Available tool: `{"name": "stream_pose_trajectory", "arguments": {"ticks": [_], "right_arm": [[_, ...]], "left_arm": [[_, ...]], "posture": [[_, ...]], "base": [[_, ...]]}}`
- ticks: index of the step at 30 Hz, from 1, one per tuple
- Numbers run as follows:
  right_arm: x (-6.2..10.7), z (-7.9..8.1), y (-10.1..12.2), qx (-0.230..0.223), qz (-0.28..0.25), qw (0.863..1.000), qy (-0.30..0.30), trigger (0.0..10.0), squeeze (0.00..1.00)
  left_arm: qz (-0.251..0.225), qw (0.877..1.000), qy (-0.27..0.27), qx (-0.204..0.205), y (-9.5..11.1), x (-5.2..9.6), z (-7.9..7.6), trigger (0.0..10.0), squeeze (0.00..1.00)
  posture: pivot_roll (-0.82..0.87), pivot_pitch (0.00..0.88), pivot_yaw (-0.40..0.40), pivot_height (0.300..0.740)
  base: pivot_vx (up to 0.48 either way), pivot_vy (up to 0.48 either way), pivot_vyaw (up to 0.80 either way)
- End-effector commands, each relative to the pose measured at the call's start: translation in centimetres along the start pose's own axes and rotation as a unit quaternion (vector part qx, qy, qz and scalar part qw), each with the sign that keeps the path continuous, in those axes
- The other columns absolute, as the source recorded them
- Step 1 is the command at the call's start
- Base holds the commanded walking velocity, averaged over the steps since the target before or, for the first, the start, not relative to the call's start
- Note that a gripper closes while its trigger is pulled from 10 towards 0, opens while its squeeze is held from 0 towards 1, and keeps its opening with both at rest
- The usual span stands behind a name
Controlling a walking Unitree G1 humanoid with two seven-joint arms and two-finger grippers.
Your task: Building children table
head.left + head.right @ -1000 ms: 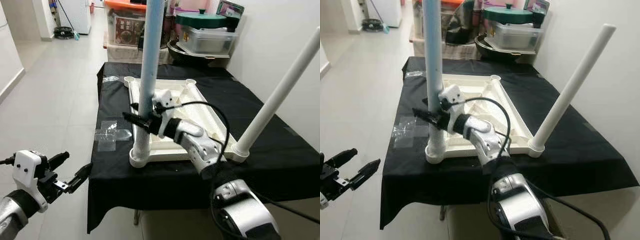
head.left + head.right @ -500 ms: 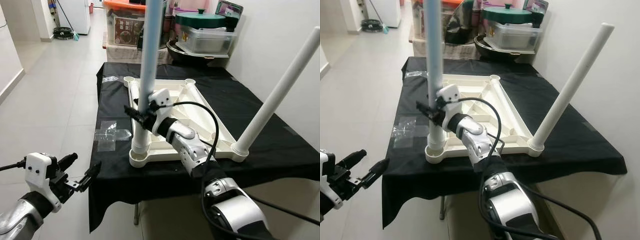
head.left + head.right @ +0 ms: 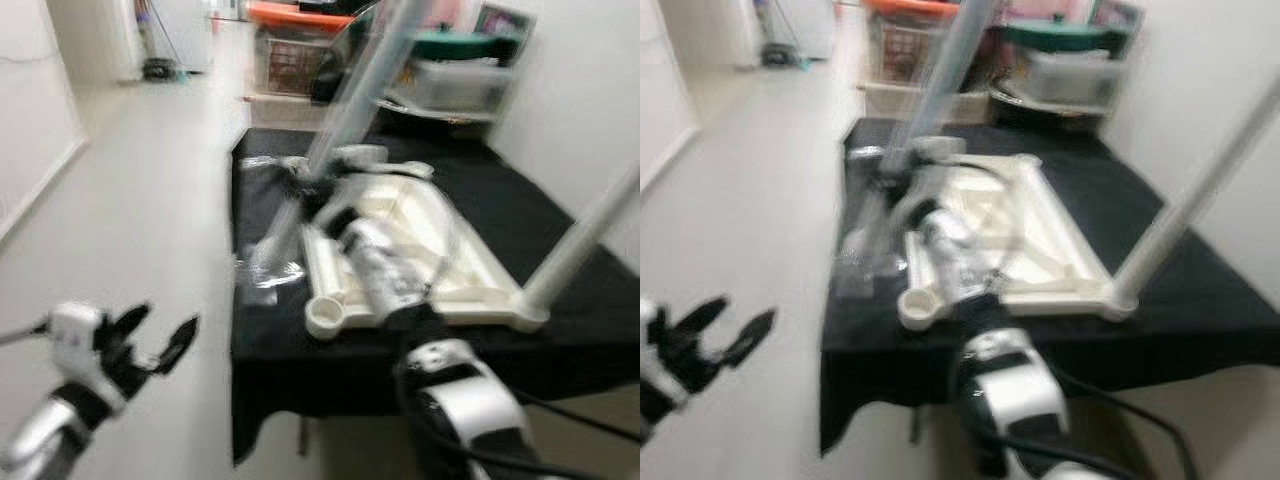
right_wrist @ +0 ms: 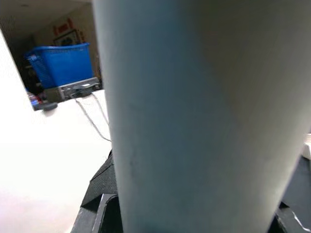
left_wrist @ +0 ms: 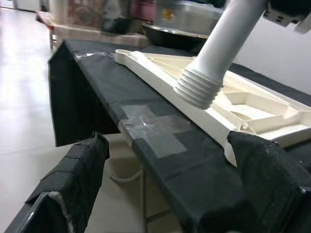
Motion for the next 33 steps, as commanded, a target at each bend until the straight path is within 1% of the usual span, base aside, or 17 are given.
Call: {"name": "stream_pose_trajectory", "arguments": {"ticks": [1, 3, 6, 10, 13, 14, 15, 16, 17, 18, 19, 20, 21, 23, 27, 29, 33], "right_arm": [[0.6, -1.5, 0.9, 0.003, -0.015, 1.0, -0.022, 10.0, 0.0], [0.8, -1.5, 0.9, 0.011, -0.018, 1.0, -0.02, 10.0, 0.0], [1.1, -1.3, 0.7, 0.022, -0.019, 0.999, -0.018, 10.0, 0.0], [1.1, -1.3, 0.8, 0.022, -0.02, 0.999, -0.018, 10.0, 0.0], [1.2, -1.3, 0.8, 0.021, -0.019, 0.999, -0.016, 10.0, 0.0], [1.4, -1.3, 0.8, 0.028, -0.012, 1.0, 0.002, 10.0, 0.0], [1.4, -1.3, 0.8, 0.028, -0.012, 1.0, 0.002, 10.0, 0.0], [1.6, -1.1, 0.5, 0.032, -0.001, 0.999, 0.03, 10.0, 0.0], [1.7, -0.9, 0.4, 0.033, 0.006, 0.998, 0.046, 10.0, 0.0], [1.7, -0.9, 0.4, 0.033, 0.006, 0.998, 0.046, 10.0, 0.0], [2.4, -0.6, -0.6, 0.059, 0.037, 0.992, 0.107, 10.0, 0.0], [2.4, -0.6, -0.6, 0.059, 0.037, 0.992, 0.107, 10.0, 0.0], [2.7, -0.5, -0.9, 0.067, 0.047, 0.989, 0.124, 10.0, 0.0], [3.4, -0.9, -1.8, 0.101, 0.083, 0.979, 0.16, 10.0, 0.0], [3.4, -0.9, -1.9, 0.104, 0.087, 0.977, 0.163, 10.0, 0.0], [3.4, -0.7, -2.4, 0.112, 0.098, 0.974, 0.173, 10.0, 0.0], [3.3, -0.5, -2.9, 0.11, 0.104, 0.973, 0.175, 10.0, 0.0]], "left_arm": [[-0.001, 1.0, -0.001, -0.002, -0.1, -0.2, -0.1, 10.0, 0.0], [-0.006, 1.0, 0.007, -0.006, 0.0, -0.4, 0.2, 10.0, 0.0], [0.001, 0.999, 0.022, -0.037, -0.3, -1.0, 0.5, 10.0, 0.0], [0.002, 0.999, 0.028, -0.041, -0.5, -1.6, 0.4, 10.0, 0.0], [0.002, 0.999, 0.026, -0.042, -0.6, -1.7, 0.2, 10.0, 0.0], [0.002, 0.999, 0.023, -0.042, -0.8, -1.7, 0.0, 10.0, 0.0], [0.002, 0.999, 0.023, -0.042, -0.8, -1.7, 0.0, 10.0, 0.0], [0.003, 0.999, 0.022, -0.041, -0.8, -1.7, 0.0, 10.0, 0.0], [0.003, 0.999, 0.022, -0.041, -0.8, -1.7, 0.0, 10.0, 0.0], [0.003, 0.999, 0.022, -0.041, -0.8, -1.7, 0.0, 10.0, 0.0], [0.005, 0.999, 0.023, -0.041, -0.9, -1.5, 0.0, 10.0, 0.0], [0.005, 0.999, 0.023, -0.041, -0.9, -1.5, 0.0, 10.0, 0.0], [0.006, 0.999, 0.023, -0.041, -0.9, -1.5, 0.1, 10.0, 0.0], [0.009, 0.999, 0.025, -0.042, -1.1, -1.3, 0.2, 10.0, 0.0], [0.009, 0.999, 0.025, -0.042, -1.1, -1.2, 0.2, 10.0, 0.0], [0.01, 0.999, 0.027, -0.043, -1.5, -1.3, 0.0, 10.0, 0.0], [0.012, 0.999, 0.027, -0.043, -1.6, -1.3, -0.1, 10.0, 0.0]], "posture": [[0.13, 0.0, -0.104, 0.74], [0.13, 0.0, -0.102, 0.74], [0.13, 0.0, -0.102, 0.74], [0.12, 0.0, -0.101, 0.74], [0.11, 0.0, -0.099, 0.74], [0.11, 0.0, -0.099, 0.74], [0.11, 0.0, -0.099, 0.74], [0.12, 0.0, -0.101, 0.74], [0.12, 0.0, -0.101, 0.74], [0.12, 0.0, -0.101, 0.74], [0.12, 0.0, -0.105, 0.74], [0.12, 0.0, -0.105, 0.74], [0.12, 0.0, -0.105, 0.74], [0.12, 0.0, -0.112, 0.74], [0.12, 0.0, -0.112, 0.74], [0.13, 0.0, -0.121, 0.74], [0.13, 0.0, -0.122, 0.74]], "base": [[0.0, 0.0, -0.75], [0.0, 0.0, -0.38], [0.0, 0.0, 0.0], [0.0, 0.0, 0.0], [0.0, 0.0, 0.0], [0.0, 0.0, 0.0], [0.0, 0.0, 0.0], [0.0, 0.0, 0.0], [0.0, 0.0, 0.0], [0.0, 0.0, 0.0], [0.0, 0.0, -0.44], [0.0, 0.0, -0.44], [0.0, 0.0, -0.44], [0.0, 0.0, -0.43], [0.0, 0.0, -0.43], [0.0, 0.0, 0.0], [0.0, 0.0, 0.0]]}}
Point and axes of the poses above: a point about 5 cm out from each wrist's last joint towards the gripper, its own x axis pointing back from the gripper into the wrist, its own y axis along the axis of the wrist's last joint, z = x × y, the point moved 2 cm from there along -x, pointing out of the wrist towards the gripper, and after that the axes turned 5 degrees about x, right-handed, at the moved point
